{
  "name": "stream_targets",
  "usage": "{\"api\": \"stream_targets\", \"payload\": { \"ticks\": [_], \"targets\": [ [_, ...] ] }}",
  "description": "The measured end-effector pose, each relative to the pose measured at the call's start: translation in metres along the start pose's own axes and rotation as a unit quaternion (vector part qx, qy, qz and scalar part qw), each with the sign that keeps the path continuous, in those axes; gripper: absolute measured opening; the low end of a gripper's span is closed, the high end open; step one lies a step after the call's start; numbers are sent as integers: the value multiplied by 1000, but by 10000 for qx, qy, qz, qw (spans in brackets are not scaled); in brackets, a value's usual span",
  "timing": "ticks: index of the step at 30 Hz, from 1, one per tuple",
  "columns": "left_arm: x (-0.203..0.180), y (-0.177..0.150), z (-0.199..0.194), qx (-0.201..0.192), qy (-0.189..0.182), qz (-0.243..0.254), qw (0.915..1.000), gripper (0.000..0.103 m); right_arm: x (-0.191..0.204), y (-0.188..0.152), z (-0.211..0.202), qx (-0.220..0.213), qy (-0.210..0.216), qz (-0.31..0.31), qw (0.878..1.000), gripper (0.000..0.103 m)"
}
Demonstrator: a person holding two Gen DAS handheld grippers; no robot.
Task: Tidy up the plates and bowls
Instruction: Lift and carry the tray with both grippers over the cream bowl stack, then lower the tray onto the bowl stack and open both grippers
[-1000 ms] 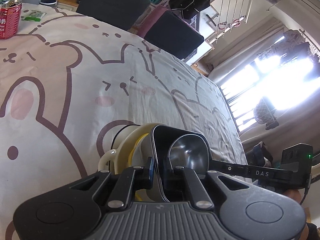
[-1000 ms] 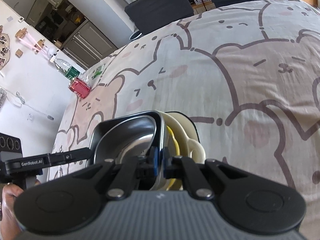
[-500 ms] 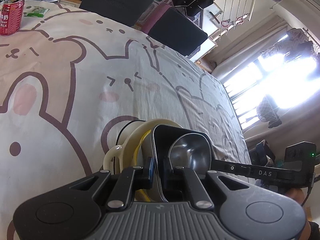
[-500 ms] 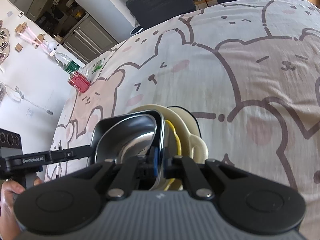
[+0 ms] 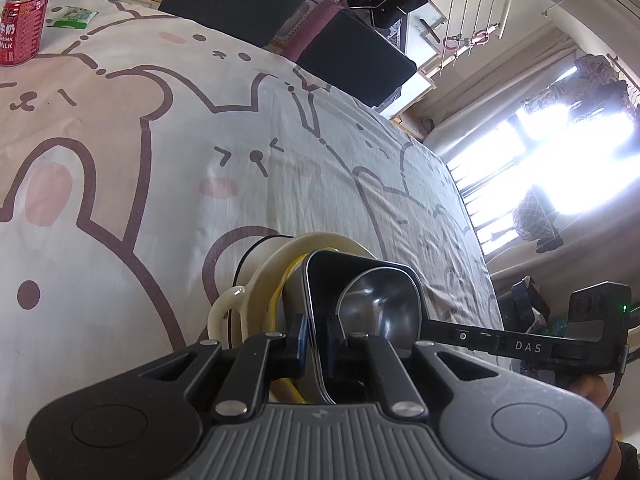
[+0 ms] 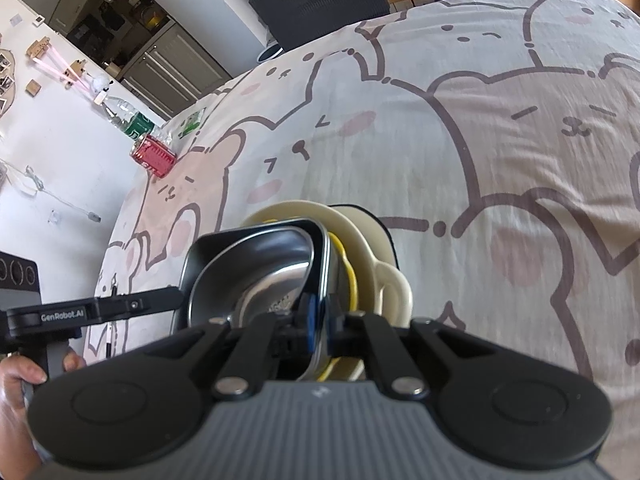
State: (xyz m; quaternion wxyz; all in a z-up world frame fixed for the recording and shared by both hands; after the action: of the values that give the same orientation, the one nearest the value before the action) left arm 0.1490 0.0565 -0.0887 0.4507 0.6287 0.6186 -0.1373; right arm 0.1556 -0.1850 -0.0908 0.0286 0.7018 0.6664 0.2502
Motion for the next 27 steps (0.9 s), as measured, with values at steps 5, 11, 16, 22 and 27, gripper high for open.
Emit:
{"api": "stream_targets", "payload": {
  "ticks": [5, 11, 16, 22, 27],
  "targets": [
    [0, 0, 0, -10, -6, 4, 10000, 13, -1, 1, -1, -48, 41, 52, 10000, 10],
    [1, -1, 0, 26, 38, 2, 10000, 13, -3, 3, -7, -174, 24, 25, 9998, 10],
    [0, -1, 0, 56, 59, -11, 10000, 13, -3, 2, -7, -176, 21, 20, 9998, 10],
    [-14, -7, -10, 34, 219, 259, 9994, 31, 2, 0, -15, -283, -25, -130, 9995, 16],
    [-29, -16, -29, -298, 535, 627, 9962, 72, 8, -8, -46, -791, -167, -514, 9954, 44]
  ]
}}
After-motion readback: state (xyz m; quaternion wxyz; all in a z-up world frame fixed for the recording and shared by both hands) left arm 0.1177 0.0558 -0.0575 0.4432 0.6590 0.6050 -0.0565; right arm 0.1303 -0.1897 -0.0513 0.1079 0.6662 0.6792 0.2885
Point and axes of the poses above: each gripper's, at about its wrist camera, not at the fingertips, and z roughly the way its jaws point, x to its left, y to its top, the point moved 2 cm from there along z, roughly the way its jaws point, and after that the axes turned 11 degrees about -y, right-handed, at the moved point
